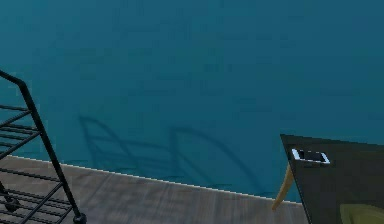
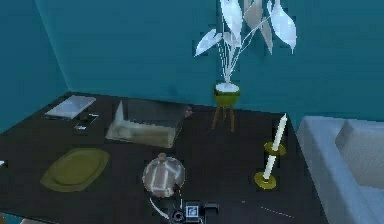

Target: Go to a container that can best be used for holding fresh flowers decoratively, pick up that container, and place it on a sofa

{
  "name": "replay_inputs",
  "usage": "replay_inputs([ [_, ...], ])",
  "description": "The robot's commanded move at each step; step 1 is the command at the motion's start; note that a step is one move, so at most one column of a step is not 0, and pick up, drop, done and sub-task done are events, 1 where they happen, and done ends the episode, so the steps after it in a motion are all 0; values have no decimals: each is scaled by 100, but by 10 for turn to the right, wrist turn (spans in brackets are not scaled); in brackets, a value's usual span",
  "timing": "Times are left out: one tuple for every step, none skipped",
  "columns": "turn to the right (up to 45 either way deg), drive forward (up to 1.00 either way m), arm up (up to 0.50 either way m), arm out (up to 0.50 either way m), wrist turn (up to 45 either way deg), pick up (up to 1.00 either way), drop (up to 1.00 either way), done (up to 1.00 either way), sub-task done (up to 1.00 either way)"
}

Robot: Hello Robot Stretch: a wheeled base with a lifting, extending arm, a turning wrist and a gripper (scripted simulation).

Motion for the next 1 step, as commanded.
replay_inputs([
  [0, 0, 0, 0, 0, 100, 0, 0, 0],
])
